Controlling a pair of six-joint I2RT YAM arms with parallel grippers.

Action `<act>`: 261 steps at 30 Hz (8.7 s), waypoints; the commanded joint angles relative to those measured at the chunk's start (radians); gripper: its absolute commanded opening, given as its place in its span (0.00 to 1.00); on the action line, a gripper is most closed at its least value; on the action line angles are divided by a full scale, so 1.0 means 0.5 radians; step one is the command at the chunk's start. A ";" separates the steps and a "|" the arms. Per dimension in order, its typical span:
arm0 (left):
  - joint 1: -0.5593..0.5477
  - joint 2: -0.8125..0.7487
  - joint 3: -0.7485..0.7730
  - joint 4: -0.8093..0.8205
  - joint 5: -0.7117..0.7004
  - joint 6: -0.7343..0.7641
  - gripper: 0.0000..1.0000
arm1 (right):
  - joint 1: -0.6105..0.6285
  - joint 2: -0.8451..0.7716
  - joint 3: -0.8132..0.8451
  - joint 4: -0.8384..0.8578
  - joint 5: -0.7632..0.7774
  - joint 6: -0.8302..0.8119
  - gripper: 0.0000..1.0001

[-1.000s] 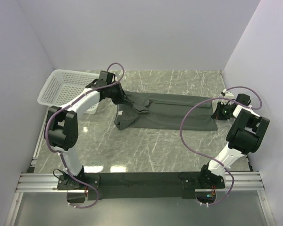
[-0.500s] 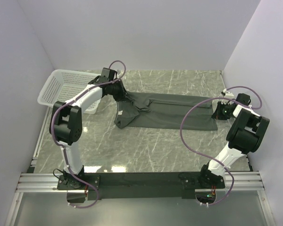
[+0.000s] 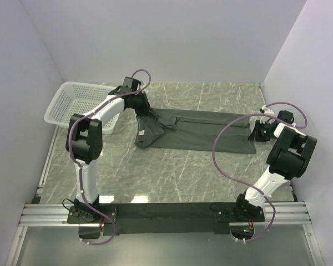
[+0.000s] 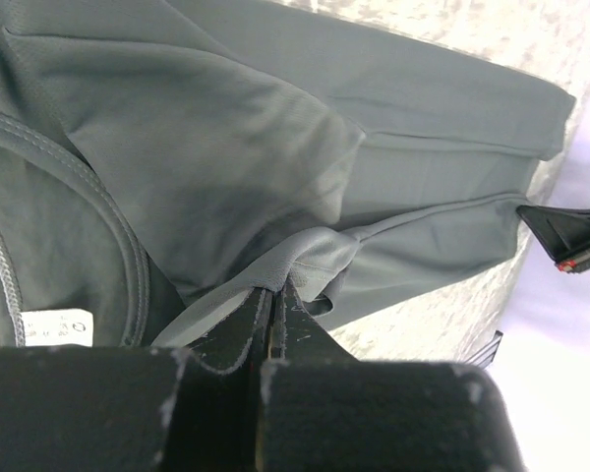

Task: Fold and stack the t-shirts
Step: Fold the tshirt

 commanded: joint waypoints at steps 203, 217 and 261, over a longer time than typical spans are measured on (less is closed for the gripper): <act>-0.430 -0.552 -0.836 0.002 -1.267 0.912 0.41 | 1.423 -0.446 0.489 -0.542 -0.273 -0.125 0.45; -0.429 -0.457 -0.762 -0.078 -1.098 0.918 0.41 | 1.125 -0.723 0.228 -0.646 -0.341 -0.205 0.45; -0.043 -0.251 -0.357 -0.470 -0.418 0.976 0.06 | 1.051 -0.269 0.025 -0.521 0.408 -0.236 0.39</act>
